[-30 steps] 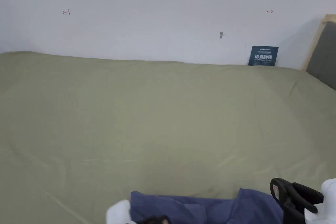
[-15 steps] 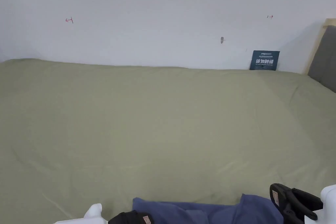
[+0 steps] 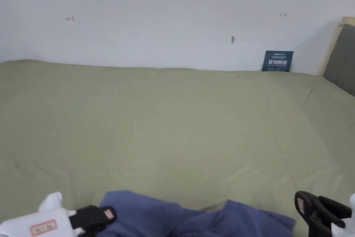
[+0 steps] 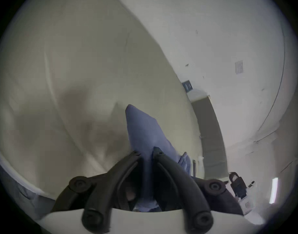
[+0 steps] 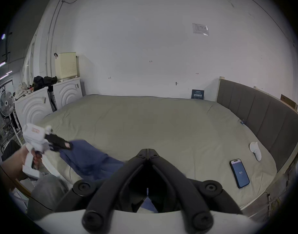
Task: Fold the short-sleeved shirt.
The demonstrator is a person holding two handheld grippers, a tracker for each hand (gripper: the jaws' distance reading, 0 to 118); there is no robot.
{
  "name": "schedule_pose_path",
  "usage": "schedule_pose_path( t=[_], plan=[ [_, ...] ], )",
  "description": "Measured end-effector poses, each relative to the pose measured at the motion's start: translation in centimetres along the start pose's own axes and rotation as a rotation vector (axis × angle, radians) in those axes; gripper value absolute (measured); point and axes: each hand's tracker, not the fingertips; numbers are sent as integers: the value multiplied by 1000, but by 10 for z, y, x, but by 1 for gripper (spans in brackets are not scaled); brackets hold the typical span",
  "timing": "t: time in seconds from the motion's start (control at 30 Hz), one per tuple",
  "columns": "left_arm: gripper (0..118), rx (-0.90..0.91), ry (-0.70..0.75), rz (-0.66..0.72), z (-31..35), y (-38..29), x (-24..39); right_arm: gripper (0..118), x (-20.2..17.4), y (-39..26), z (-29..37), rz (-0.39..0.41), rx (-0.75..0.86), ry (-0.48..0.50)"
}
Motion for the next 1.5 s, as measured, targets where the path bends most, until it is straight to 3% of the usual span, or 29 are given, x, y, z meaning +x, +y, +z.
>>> schedule_pose_path(
  t=[0.17,0.33,0.6,0.77,0.8,0.83,0.87,0.9,0.97,1.0,1.1,1.2,1.3,1.33,1.43,1.5],
  plan=[
    [10,124,184,-146,71,40,-1,0,3,-1,-4,-29,4,34],
    [10,82,387,-386,68,21,40,0,-1,-3,-11,-38,0,54],
    [10,-68,86,-497,-17,-51,117,0,-6,2,-6,6,-11,54],
    [12,-263,99,-647,-91,-102,145,0,0,2,-3,-15,-5,25],
    [18,-292,112,-645,-103,-110,145,0,1,2,-3,-9,-9,11],
    [35,-328,107,-627,-115,-118,139,0,1,2,-2,9,-19,-13],
    [63,-345,59,-562,-125,-124,133,0,2,2,-3,21,-29,-30],
    [73,-380,-8,-491,-132,-127,128,0,2,1,-4,26,-35,-37],
    [77,-395,-55,-387,-139,-132,124,0,4,0,-7,10,-36,-33],
    [77,-373,-38,-385,-134,-128,156,0,5,0,-7,-5,-36,-28],
    [76,-311,-88,-295,-120,-92,152,0,4,1,-3,-24,-19,-2],
    [76,-198,-206,-164,-81,-52,113,0,1,3,-3,-9,-12,4],
    [72,-183,-178,-149,-72,-52,80,0,-1,3,-5,-19,-6,22],
    [67,-236,-140,-166,-79,-56,74,0,-3,3,-5,-25,-3,30],
    [21,-351,-147,-213,-96,-100,64,0,-7,0,-3,-21,2,42],
    [20,-410,-174,-191,-114,-131,67,0,-8,0,-1,-13,1,43]
  ],
)
